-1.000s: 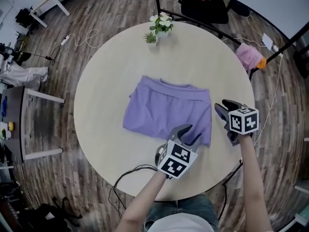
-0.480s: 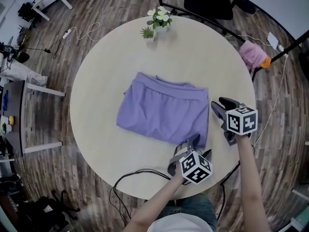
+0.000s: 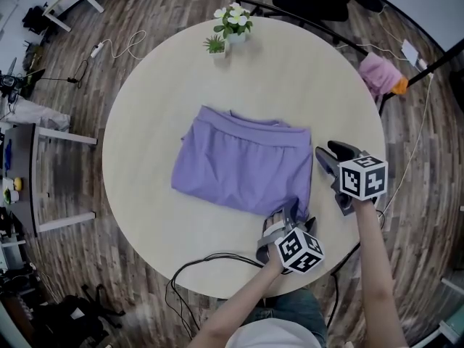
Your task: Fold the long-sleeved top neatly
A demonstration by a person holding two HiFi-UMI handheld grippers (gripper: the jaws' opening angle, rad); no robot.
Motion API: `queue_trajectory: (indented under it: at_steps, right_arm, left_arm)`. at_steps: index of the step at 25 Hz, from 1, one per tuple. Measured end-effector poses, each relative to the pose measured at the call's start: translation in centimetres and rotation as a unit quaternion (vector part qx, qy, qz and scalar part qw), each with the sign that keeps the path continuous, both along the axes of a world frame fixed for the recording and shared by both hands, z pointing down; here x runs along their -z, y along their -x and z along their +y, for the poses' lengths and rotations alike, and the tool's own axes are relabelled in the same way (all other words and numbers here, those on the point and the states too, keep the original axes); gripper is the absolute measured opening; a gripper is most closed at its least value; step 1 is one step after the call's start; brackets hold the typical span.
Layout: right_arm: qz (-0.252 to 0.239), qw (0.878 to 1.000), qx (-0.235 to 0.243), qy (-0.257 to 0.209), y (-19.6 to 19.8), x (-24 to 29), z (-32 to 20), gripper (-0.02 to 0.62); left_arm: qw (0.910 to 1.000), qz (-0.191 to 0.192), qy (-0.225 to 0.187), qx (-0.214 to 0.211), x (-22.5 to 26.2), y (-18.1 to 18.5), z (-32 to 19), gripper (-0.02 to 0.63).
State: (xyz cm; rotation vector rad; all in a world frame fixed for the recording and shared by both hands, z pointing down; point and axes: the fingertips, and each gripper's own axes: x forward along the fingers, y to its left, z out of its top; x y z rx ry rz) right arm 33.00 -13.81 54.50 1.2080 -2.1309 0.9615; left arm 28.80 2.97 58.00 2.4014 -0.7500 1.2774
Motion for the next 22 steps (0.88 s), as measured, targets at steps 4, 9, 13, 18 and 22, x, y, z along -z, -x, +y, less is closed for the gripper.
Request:
queue_trajectory:
  at_steps: [4, 9, 13, 18, 22]
  right_arm:
    - [-0.001, 1.000, -0.004, 0.000, 0.1, -0.2, -0.1, 0.199]
    - [0.004, 1.000, -0.009, 0.000, 0.2, -0.4, -0.2, 0.204]
    - [0.002, 1.000, -0.014, 0.007, 0.4, -0.2, -0.4, 0.244]
    - [-0.030, 0.998, -0.007, 0.049, 2.1, -0.7, -0.3, 0.366]
    - [-0.059, 0.994, -0.007, 0.091, 4.0, -1.4, 0.3, 0.396]
  left_arm:
    - [0.9999, -0.002, -0.012, 0.003, 0.0, 0.2, -0.2, 0.289]
    - [0.9994, 0.004, -0.009, 0.033, 0.3, 1.5, -1.6, 0.102]
    - [0.9908, 0.091, 0.032, 0.094, 2.1, 2.1, -2.6, 0.065]
    - [0.9760, 0.157, 0.024, 0.149, 4.8, 3.5, -3.9, 0.062]
    - [0.9663, 0.179, -0.003, 0.185, 6.7, 4.9, -4.4, 0.060]
